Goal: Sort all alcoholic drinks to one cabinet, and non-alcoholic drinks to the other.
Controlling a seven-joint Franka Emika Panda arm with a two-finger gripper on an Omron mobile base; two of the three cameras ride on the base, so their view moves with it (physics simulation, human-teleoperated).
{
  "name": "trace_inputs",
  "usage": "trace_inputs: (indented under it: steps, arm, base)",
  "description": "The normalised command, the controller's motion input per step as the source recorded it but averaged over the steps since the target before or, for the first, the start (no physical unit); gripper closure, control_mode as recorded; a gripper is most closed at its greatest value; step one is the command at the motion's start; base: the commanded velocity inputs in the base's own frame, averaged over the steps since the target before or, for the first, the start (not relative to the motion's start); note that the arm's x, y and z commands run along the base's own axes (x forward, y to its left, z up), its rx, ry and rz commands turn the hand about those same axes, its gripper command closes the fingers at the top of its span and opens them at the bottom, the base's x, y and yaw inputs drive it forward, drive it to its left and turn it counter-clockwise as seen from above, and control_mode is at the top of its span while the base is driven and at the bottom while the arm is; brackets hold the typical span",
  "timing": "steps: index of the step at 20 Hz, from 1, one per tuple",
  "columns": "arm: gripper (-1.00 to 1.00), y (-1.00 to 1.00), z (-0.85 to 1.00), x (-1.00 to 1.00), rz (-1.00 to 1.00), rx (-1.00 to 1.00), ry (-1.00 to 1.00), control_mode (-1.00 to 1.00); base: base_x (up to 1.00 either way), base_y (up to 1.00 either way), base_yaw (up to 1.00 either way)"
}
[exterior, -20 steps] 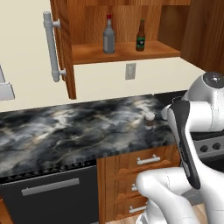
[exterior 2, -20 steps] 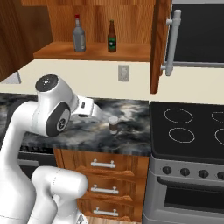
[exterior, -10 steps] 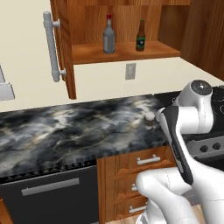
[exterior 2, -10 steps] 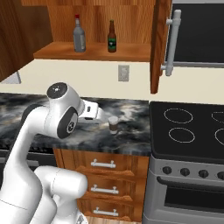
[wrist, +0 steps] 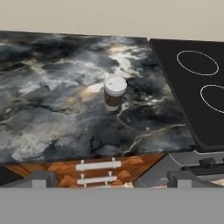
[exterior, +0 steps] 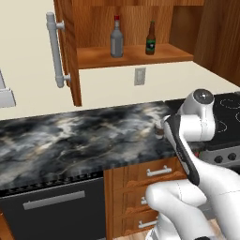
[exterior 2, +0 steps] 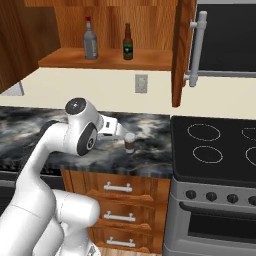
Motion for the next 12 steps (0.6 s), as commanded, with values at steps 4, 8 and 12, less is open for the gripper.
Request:
trace_inputs:
  steps: [4, 8, 12]
  arm:
    - [-1.00, -0.12, -0.26, 0.49, -0.02, 0.02, 0.05, -1.00]
    - [-1.00, -0.16, -0.30, 0.50, -0.02, 0.04, 0.08, -1.00]
    - [-1.00, -0.09, -0.30, 0.53, -0.02, 0.03, 0.07, -1.00]
  base:
    - [0.00, 0.00, 0.00]
    - [0.00, 0.00, 0.00]
    - [0.00, 0.00, 0.00]
